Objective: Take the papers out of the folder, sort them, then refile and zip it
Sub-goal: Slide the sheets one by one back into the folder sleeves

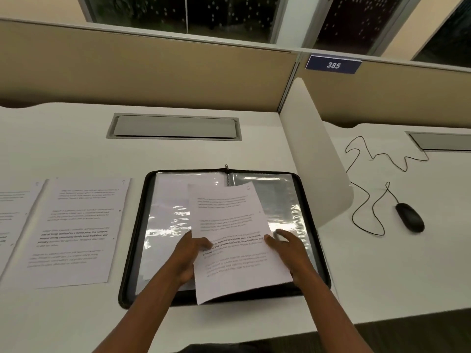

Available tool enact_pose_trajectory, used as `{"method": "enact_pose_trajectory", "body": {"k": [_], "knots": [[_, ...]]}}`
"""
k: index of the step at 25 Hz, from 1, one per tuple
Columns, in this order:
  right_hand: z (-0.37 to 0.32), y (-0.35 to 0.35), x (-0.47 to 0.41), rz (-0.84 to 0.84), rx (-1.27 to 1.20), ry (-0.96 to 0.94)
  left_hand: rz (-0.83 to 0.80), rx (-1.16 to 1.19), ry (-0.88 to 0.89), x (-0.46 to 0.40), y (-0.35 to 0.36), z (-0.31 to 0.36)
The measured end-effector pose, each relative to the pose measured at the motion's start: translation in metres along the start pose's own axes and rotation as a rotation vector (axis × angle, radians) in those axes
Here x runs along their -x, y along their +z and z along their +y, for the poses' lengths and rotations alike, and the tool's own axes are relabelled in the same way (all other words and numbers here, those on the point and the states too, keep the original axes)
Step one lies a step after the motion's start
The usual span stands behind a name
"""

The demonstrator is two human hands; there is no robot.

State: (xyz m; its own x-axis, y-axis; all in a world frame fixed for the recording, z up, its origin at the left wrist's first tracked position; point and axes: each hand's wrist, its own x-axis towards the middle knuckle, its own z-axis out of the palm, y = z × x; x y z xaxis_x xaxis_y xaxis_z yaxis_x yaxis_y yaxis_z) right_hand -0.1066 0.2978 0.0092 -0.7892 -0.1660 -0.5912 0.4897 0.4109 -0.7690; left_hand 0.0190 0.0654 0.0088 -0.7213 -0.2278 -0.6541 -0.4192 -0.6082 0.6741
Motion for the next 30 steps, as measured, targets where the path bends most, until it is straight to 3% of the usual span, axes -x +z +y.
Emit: {"method": "enact_pose_trajectory", "body": {"k": [2, 4, 6, 7, 10, 12, 14, 19, 22, 26, 28, 30], "knots": [[0.008, -0.023, 0.000, -0.146, -0.181, 0.061, -0.062, 0.030, -0.011, 0.007, 0.023, -0.008], [0.012, -0.048, 0.004, -0.198, -0.213, 0.052, -0.135, 0.240, -0.053, 0.006, 0.041, -0.018], [0.019, -0.073, 0.008, -0.210, -0.232, 0.038, -0.049, 0.393, -0.015, 0.004, 0.059, -0.029], [0.025, -0.084, 0.009, -0.218, -0.255, 0.046, 0.017, 0.282, 0.092, 0.005, 0.067, -0.037], [0.042, -0.114, 0.008, -0.226, -0.319, 0.072, 0.119, -0.722, 0.627, 0.006, 0.080, -0.069], [0.051, -0.130, 0.010, -0.249, -0.344, 0.078, -0.023, -1.266, 0.745, -0.001, 0.086, -0.090], [0.058, -0.142, 0.012, -0.292, -0.319, 0.067, -0.028, -1.563, 0.835, -0.010, 0.087, -0.103], [0.075, -0.167, 0.022, -0.404, -0.200, 0.050, 0.056, -1.498, 0.964, 0.006, 0.111, -0.106], [0.086, -0.177, 0.033, -0.477, -0.174, 0.062, 0.181, -1.357, 0.781, 0.011, 0.112, -0.113], [0.102, -0.191, 0.050, -0.539, -0.262, 0.134, 0.207, -1.334, 0.595, 0.010, 0.110, -0.127], [0.109, -0.197, 0.058, -0.596, -0.366, 0.179, 0.333, -1.111, 0.500, 0.010, 0.110, -0.128], [0.114, -0.202, 0.064, -0.634, -0.383, 0.191, 0.382, -0.962, 0.526, 0.001, 0.106, -0.125]]}}
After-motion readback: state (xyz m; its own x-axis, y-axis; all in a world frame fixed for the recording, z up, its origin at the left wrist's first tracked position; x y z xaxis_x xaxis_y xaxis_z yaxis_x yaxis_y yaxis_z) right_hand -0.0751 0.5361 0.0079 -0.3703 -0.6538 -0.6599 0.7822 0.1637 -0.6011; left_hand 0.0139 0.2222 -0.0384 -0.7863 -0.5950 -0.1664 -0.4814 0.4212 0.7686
